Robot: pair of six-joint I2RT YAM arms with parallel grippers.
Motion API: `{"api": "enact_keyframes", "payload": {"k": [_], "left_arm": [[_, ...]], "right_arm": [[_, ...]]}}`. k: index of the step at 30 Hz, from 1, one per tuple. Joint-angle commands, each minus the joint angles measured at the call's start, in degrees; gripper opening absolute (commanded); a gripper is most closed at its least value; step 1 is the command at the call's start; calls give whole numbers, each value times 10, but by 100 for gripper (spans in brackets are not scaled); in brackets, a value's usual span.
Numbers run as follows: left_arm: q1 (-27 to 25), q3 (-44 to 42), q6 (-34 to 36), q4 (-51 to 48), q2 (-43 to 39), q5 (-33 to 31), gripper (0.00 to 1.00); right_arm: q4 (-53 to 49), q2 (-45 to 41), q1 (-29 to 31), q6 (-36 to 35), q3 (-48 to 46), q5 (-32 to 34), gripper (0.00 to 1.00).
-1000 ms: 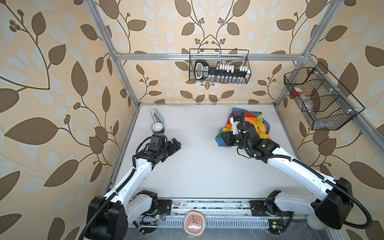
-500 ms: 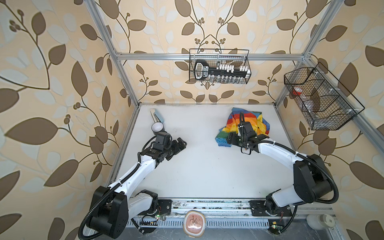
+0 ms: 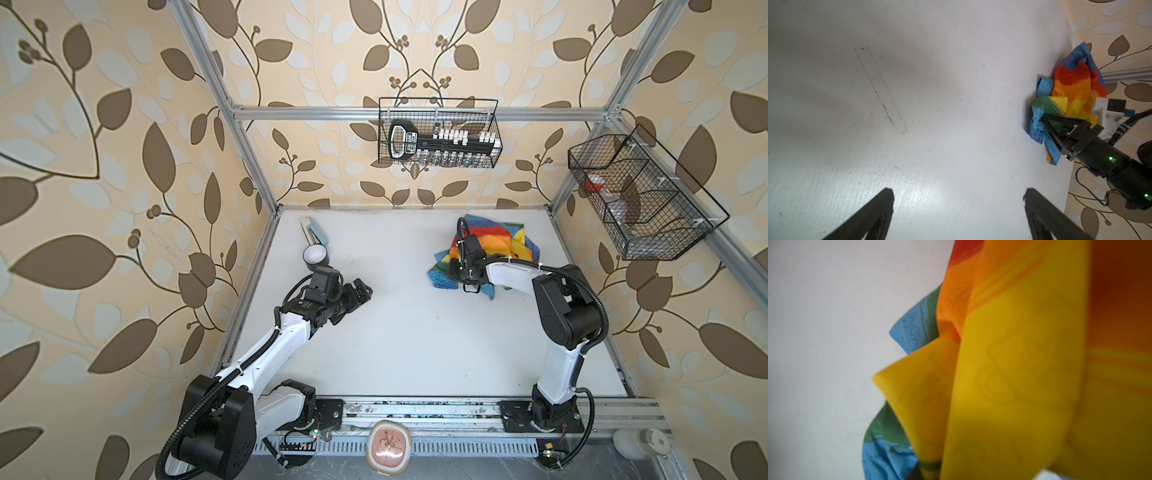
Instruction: Zip up the jacket
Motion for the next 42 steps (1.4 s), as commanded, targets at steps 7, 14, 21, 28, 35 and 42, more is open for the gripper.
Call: {"api": "enact_keyframes", "payload": {"k": [7, 14, 21, 28, 35, 42], "left_arm": [[99, 11, 22, -6, -10, 55, 98], [198, 35, 41, -46, -17, 96, 97], [237, 55, 50, -58, -20, 122, 97], [236, 51, 47, -37, -17, 149, 97], [137, 68, 35, -6, 19, 103, 98], [25, 124, 7, 45, 149, 64, 96]], "right_arm": [[-61, -14, 140, -29, 146, -72, 0], [-133, -22, 244, -62, 320, -123, 0], [-146, -80, 211, -55, 352, -161, 0], [-93, -283, 13, -20, 99, -202, 0], [-144, -444, -216, -33, -145, -183, 4], [-156, -511, -267, -48, -243, -152, 85]]}}
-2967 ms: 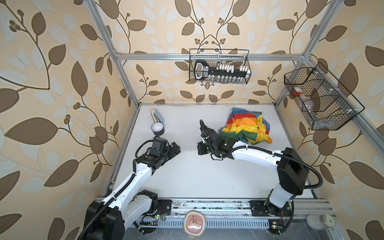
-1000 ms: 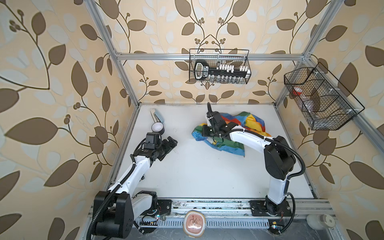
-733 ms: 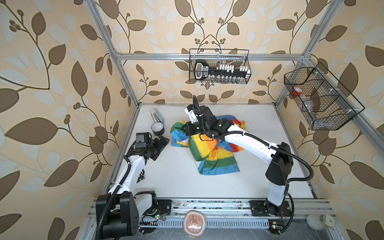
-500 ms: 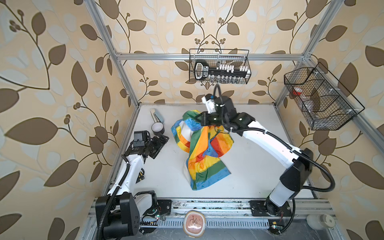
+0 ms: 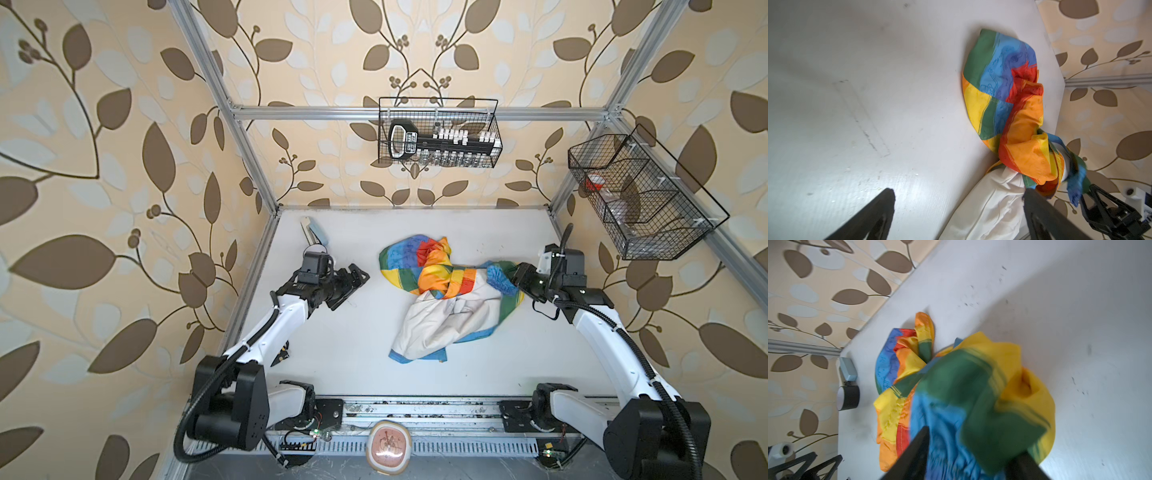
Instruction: Zip up the jacket
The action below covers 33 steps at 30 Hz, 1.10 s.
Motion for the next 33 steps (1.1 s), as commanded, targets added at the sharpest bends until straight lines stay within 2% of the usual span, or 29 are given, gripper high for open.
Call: {"api": "enact_keyframes", "payload": {"k": [1, 4, 9, 12, 16, 17, 18, 20, 23, 24, 26, 30, 33], "left_arm": [[-26, 46, -18, 40, 62, -27, 96], [-44, 96, -22, 40, 145, -26, 96], [-70, 189, -29, 39, 271, -26, 94], [-78, 228, -38, 48, 327, -32, 94], [-92, 280, -41, 49, 385, -41, 93], [-96, 296, -39, 46, 402, -41, 91], [-99, 311, -35, 42, 420, -40, 83], [-100, 336, -31, 37, 446, -35, 57], [-100, 374, -12, 19, 447, -33, 25], [-100, 387, -2, 10, 439, -33, 19], [-100, 425, 25, -26, 416, -37, 1], [-98, 495, 64, -88, 353, -55, 0], [-96, 553, 84, -124, 313, -59, 0]], "right_arm": [[-3, -37, 0, -13, -11, 15, 89], [-2, -42, 6, -20, -19, 22, 94], [10, -11, 48, -46, -31, 47, 95], [16, 29, 77, -58, -35, 81, 95], [56, 70, 85, -52, -53, 81, 96], [68, 82, 88, -49, -55, 85, 96], [78, 96, 92, -48, -55, 88, 97], [96, 126, 96, -45, -53, 88, 95], [116, 162, 95, -44, -49, 79, 86], [121, 168, 95, -45, -49, 79, 82], [128, 173, 95, -46, -47, 82, 69], [121, 167, 94, -48, -32, 81, 30], [107, 147, 92, -48, -18, 79, 9]]}}
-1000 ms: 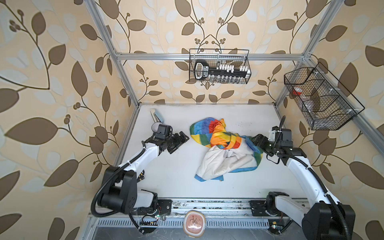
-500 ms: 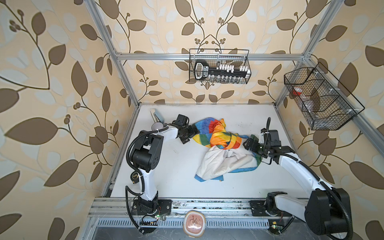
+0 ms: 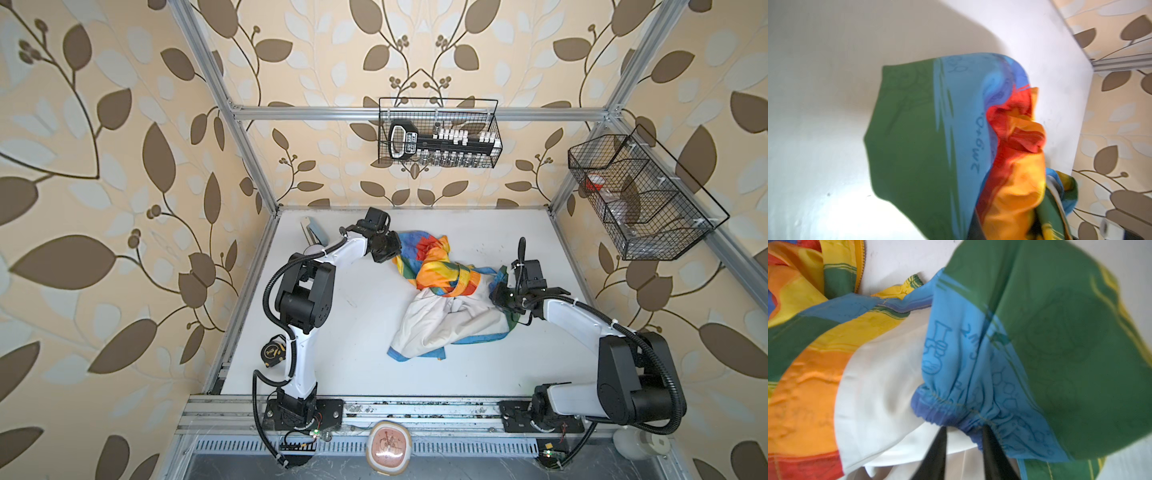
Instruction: Zip up the jacket
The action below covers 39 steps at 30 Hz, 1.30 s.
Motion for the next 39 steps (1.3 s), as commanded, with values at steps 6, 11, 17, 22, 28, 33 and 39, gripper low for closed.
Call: {"api": "enact_keyframes", "payload": {"k": [6, 11, 17, 22, 28, 33, 39], "left_arm": [[3, 195, 69, -110, -126, -19, 0], [3, 280, 79, -135, -148, -48, 0], [4, 350, 81, -156, -160, -68, 0], [4, 304, 77, -157, -172, -64, 0], [4, 179, 67, -109, -230, -69, 0], [6, 143, 77, -113, -263, -80, 0], [28, 132, 76, -117, -288, -71, 0]], "right_arm": [[-43, -78, -4, -4, 69, -5, 0], [-75, -126, -19, -3, 109, -16, 0], [-73, -118, -23, 9, 120, -46, 46], [-33, -65, 34, 31, 110, -34, 85], [19, 20, 90, 72, 140, -29, 88], [24, 112, 133, 91, 218, -6, 85], [-22, 236, 148, 86, 324, 87, 100]]}}
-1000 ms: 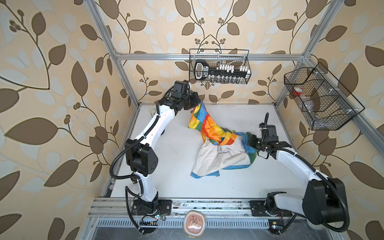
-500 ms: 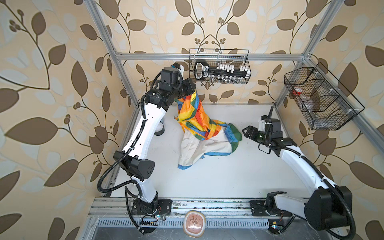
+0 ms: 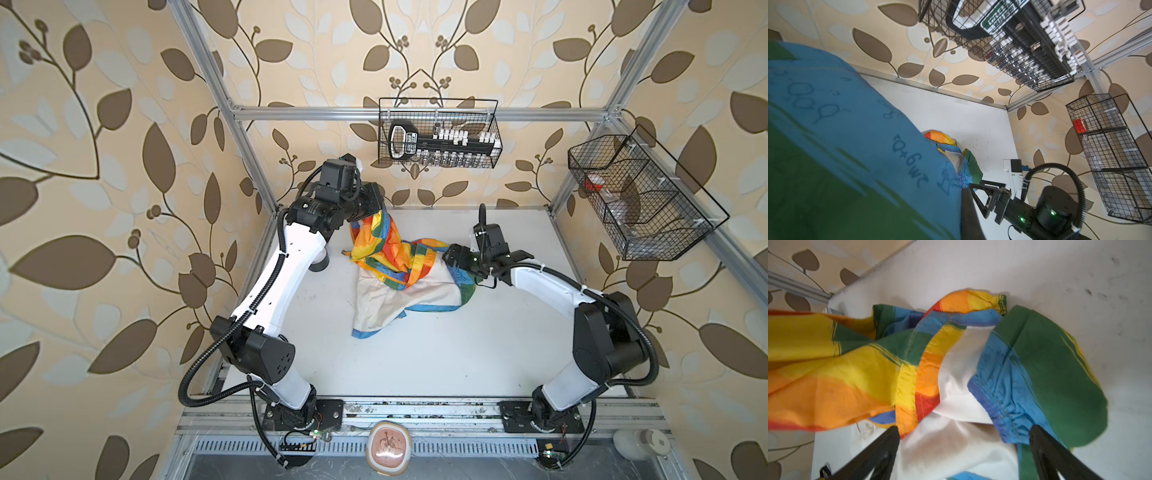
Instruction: Zip up the jacket
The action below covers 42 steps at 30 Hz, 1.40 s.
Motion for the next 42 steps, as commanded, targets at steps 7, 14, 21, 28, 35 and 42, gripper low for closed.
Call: {"api": "enact_keyframes", "payload": {"k": [7, 14, 21, 28, 35, 42], "left_arm": [[34, -13, 2, 44, -60, 26, 0], [76, -20, -8, 47, -57, 50, 0], [132, 16, -11, 39, -45, 27, 0], [168, 49, -23, 36, -32, 14, 0], [176, 36, -32, 26, -38, 21, 0], [175, -63, -55, 74, -58, 64, 0]], "right_arm": [[-46, 150, 1, 3, 110, 106, 92], [-40, 123, -14, -5, 100, 99, 28], [-60, -57, -78, -39, 54, 73, 0], [-91, -219, -196, -56, 5, 5, 0], [-110, -290, -278, -37, -54, 34, 0], [-79, -236, -289, -27, -104, 39, 0]]}}
